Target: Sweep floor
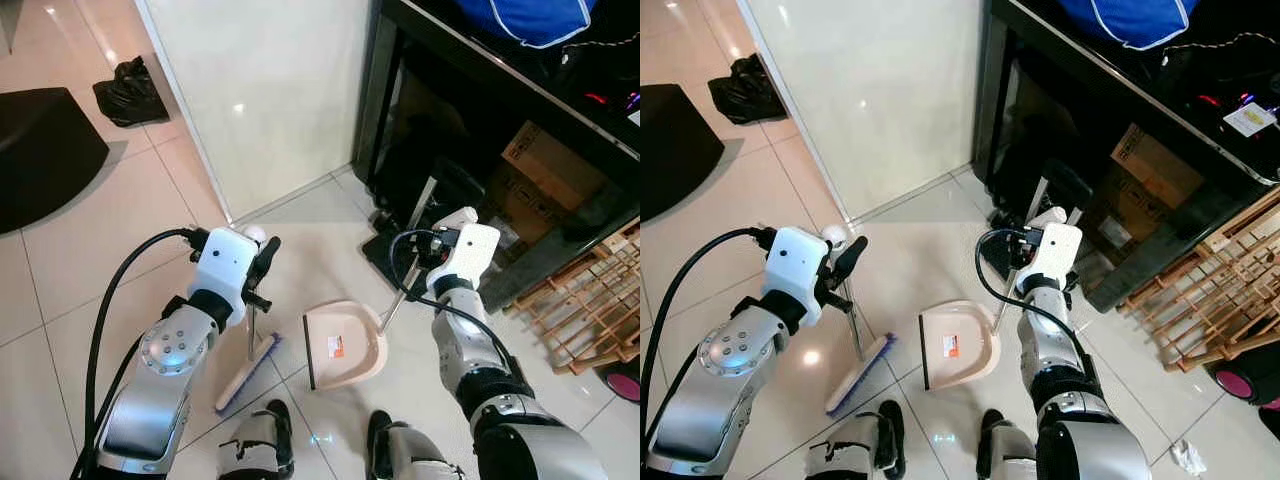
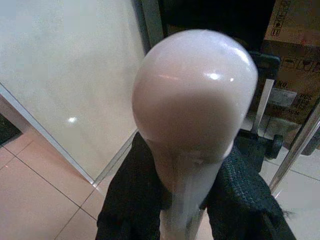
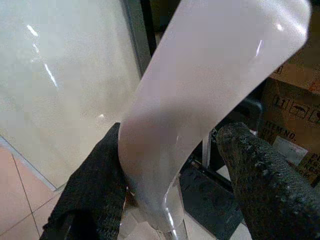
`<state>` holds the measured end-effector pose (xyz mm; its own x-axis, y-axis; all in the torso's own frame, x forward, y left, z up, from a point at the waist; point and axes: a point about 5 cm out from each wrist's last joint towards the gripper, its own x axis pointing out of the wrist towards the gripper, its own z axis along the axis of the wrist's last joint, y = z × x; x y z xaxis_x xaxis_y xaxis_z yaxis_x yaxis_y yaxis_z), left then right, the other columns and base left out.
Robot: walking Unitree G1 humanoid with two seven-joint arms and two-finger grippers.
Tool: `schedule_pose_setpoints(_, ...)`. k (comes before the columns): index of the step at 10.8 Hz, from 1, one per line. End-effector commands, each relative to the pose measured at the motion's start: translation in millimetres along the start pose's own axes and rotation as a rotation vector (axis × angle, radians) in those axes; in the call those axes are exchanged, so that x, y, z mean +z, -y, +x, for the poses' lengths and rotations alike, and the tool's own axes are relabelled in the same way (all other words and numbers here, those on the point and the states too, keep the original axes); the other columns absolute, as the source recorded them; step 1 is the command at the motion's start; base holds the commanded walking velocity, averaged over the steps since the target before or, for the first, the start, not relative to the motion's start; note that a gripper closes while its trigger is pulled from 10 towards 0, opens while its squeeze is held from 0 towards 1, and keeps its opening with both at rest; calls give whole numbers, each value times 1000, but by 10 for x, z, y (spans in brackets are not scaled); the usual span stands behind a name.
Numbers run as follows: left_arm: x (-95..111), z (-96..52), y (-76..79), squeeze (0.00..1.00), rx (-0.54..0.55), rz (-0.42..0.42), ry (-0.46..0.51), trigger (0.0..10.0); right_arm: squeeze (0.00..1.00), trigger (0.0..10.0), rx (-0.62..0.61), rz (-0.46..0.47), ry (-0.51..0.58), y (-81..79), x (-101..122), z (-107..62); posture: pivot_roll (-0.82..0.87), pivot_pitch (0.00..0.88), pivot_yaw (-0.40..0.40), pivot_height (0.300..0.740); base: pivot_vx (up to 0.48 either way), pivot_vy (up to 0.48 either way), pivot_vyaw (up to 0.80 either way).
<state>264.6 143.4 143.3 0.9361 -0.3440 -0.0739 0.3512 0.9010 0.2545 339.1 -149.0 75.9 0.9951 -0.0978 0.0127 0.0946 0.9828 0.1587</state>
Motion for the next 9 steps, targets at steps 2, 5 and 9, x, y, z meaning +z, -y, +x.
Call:
schedule_pose_setpoints(2, 57, -48, 9, 0, 0, 16, 23, 10000, 0, 10000, -2, 9, -38, -42, -54, -6, 118, 252, 17, 740, 0, 0, 0)
schedule_pose_setpoints(5, 55, -65, 22, 0, -2, 14, 20, 10000, 0, 10000, 1, 18, -42, -88, -49, 7, 117, 255, 16, 740, 0, 0, 0)
schedule_pose_setpoints(9, 54, -72, 30, 0, -3, 12, 18, 10000, 0, 8667, -12, 27, -47, -55, -77, -15, 117, 248, 15, 740, 0, 0, 0)
